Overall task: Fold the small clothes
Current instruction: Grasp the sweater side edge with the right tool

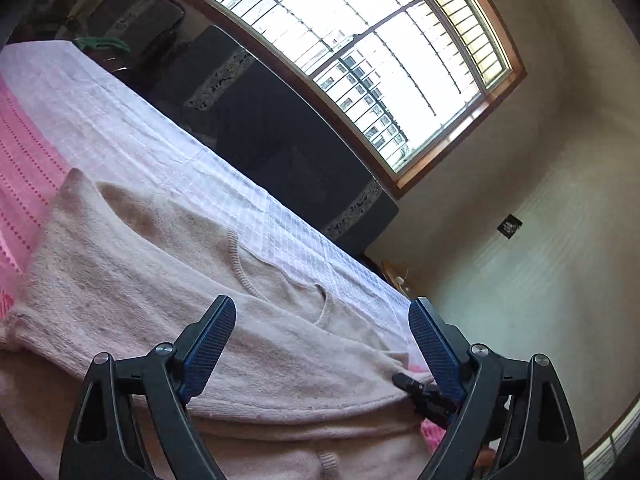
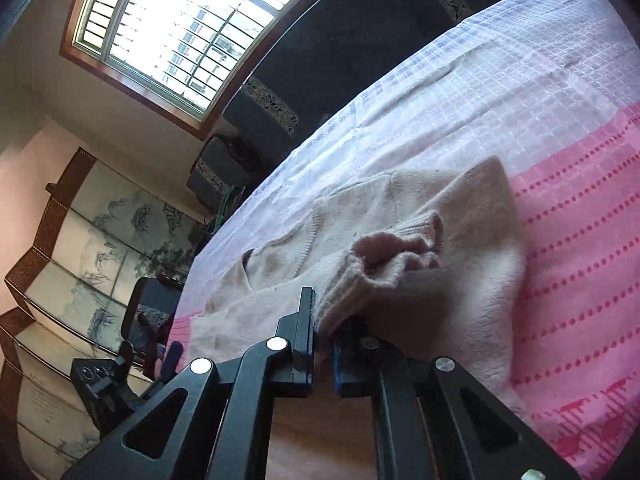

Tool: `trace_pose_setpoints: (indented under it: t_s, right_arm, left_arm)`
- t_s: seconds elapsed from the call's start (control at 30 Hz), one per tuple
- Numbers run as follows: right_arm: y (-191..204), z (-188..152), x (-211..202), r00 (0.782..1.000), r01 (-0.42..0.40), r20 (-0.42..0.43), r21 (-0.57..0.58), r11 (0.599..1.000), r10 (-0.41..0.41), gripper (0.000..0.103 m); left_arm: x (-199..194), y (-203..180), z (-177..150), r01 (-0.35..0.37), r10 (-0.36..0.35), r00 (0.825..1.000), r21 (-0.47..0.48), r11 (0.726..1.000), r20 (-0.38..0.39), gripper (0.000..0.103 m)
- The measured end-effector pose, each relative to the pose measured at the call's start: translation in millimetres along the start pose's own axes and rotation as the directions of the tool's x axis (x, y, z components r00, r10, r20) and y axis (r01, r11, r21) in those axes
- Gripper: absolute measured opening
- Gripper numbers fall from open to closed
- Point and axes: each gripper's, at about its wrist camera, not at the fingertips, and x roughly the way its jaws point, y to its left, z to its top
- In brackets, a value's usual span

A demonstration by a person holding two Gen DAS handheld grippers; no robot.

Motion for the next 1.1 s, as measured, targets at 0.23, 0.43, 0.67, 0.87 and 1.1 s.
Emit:
trace_pose_setpoints:
  t_s: [0.23, 0.43, 0.67, 0.87, 1.1]
  right_arm:
    - [-15, -8, -6, 0.997, -0.061, 0.043, 0.028, 0.998, 0.060, 0.009]
    - [-14, -7, -17, 0.993, 0.002, 0.115, 0.047, 0.999, -0.008, 0.008]
    - [-29, -5, -9, 0.997, -0.053, 0.065, 0.114, 0.992, 0.046, 0.006]
    - [-37, -8, -14, 0.991, -0.109, 0.096, 0.144, 0.983, 0.096, 0.005]
    - [-57, -10, -21, 0.972, -0.224, 0.122, 0.220, 0.949, 0.201, 0.005]
  left_arm:
    - [-17, 48, 19, -0.164, 0.178, 0.980, -0.153, 0.975, 0.088, 0.089]
    - [-5, 45, 17, -0.338, 0.344, 0.936, -0.082, 0.938, 0.078, 0.089]
    - [15, 39, 9, -0.421, 0.421, 0.907, -0.015, 0.907, 0.030, 0.089]
    - [25, 34, 6, -0.460, 0.460, 0.888, 0.029, 0.887, 0.013, 0.089]
    - [29, 33, 6, -0.478, 0.478, 0.878, 0.039, 0.877, 0.005, 0.089]
